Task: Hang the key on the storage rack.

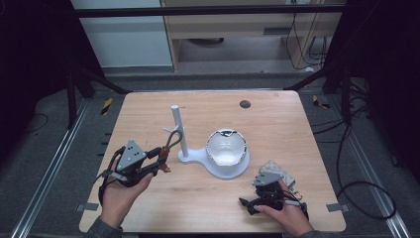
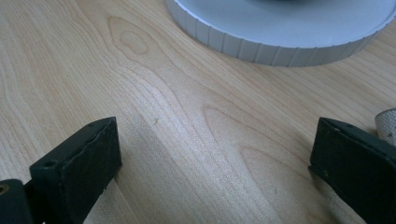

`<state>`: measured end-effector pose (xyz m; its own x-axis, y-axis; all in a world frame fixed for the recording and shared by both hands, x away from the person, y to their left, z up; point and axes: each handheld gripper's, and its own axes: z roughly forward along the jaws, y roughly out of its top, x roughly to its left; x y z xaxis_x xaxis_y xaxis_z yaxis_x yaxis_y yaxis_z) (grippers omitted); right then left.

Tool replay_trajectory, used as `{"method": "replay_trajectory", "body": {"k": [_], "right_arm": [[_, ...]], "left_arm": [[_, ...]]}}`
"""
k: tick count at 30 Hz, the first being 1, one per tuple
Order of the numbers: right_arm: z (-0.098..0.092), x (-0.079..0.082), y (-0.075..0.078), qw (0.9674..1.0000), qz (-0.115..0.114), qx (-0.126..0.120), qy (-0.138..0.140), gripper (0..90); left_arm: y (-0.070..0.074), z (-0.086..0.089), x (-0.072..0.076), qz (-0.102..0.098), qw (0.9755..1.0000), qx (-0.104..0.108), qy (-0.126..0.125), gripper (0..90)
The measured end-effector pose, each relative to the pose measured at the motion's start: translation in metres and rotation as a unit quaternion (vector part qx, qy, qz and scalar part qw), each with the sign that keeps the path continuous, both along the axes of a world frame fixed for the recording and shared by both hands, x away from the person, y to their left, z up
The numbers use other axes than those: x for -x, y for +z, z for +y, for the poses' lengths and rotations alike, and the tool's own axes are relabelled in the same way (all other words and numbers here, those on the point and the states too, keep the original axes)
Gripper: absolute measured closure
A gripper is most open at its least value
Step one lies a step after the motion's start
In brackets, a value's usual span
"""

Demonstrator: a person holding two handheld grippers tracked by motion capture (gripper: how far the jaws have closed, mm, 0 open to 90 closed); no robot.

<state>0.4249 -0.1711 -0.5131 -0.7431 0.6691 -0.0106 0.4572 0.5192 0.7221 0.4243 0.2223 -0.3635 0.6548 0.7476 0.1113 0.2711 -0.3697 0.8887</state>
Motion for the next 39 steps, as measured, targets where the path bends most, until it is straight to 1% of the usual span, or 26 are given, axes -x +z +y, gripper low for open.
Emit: {"method": "replay_trajectory", "body": {"k": [9,13,17,23,27,31,35,39], "right_arm": [[0.000,0.000,0.000,1.0000,0.000,0.000,0.000,1.8],[0.000,0.000,0.000,1.0000,0.000,0.000,0.000,1.8],[0.000,0.000,0.000,1.0000,0.000,0.000,0.000,1.8],[0.000,0.000,0.000,1.0000,0.000,0.000,0.000,1.8],[0.000,0.000,0.000,1.0000,0.000,0.000,0.000,1.8],[0.000,0.000,0.000,1.0000,0.000,0.000,0.000,1.8],[0.000,0.000,0.000,1.0000,0.000,0.000,0.000,1.8],[0.000,0.000,0.000,1.0000,0.000,0.000,0.000,1.8]], "left_arm": [[0.003,-0.001,-0.005,-0.004,1.0000,0.002,0.006,65.4],[0.001,-0.001,-0.009,-0.005,0.9999,-0.005,0.012,65.4],[-0.001,-0.001,-0.014,-0.001,0.9999,-0.005,0.016,65.4],[-0.009,-0.002,-0.023,0.009,0.9996,-0.013,0.023,65.4],[-0.014,-0.002,-0.028,0.016,0.9994,-0.011,0.029,65.4],[-0.019,-0.003,-0.034,0.021,0.9992,-0.013,0.033,65.4],[-0.024,-0.006,-0.040,0.026,0.9989,-0.008,0.037,65.4],[-0.029,-0.009,-0.044,0.030,0.9988,-0.007,0.039,65.4]]}}
